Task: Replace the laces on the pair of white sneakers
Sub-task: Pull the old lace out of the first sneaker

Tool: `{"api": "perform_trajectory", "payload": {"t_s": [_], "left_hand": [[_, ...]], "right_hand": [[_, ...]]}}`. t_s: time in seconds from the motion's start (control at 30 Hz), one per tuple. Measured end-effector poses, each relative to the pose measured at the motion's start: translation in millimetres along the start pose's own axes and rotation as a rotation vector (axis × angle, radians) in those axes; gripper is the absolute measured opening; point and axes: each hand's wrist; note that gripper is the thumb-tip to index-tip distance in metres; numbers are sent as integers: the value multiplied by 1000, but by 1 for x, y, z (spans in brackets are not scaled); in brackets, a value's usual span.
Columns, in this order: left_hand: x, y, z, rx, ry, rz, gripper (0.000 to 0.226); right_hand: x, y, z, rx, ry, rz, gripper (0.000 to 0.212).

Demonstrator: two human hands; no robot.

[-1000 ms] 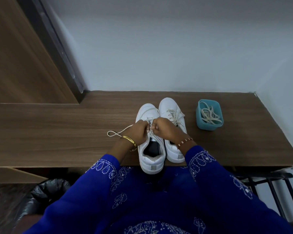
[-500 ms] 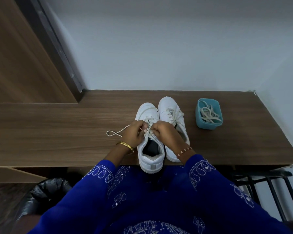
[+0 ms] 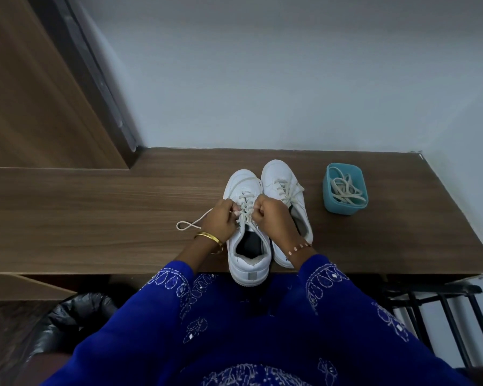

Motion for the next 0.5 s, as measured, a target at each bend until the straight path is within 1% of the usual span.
{"api": "perform_trajectory", "payload": {"t_s": [0.1, 0.13, 0.2, 0.3, 0.37, 0.43, 0.5], "left_hand": [[1, -2, -1, 22, -18, 127, 23], [2, -3, -1, 39, 5, 133, 19], [3, -5, -2, 62, 74, 76, 6], [1, -5, -2, 54, 113, 45, 8], [0, -4, -2, 51, 114, -2, 12], [1, -2, -1, 45, 81, -36, 18], [-1, 0, 0, 20, 24, -26, 29]], "right_hand": [[-4, -3, 6, 35, -125, 49, 25], [-6, -3, 7, 41, -162, 66, 27], [-7, -3, 7, 70, -200, 109, 24], [-4, -4, 7, 89, -186, 130, 17], [-1, -4, 6, 65, -173, 136, 15], [0, -4, 6, 24, -123, 107, 13], [-1, -2, 5, -37, -28, 22, 9]]}}
Point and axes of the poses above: each hand's wrist, its own z-axis away from the middle knuckle, its own y-axis out of the palm, x = y × z, and after that the axes turned 9 degrees about -x, right-handed
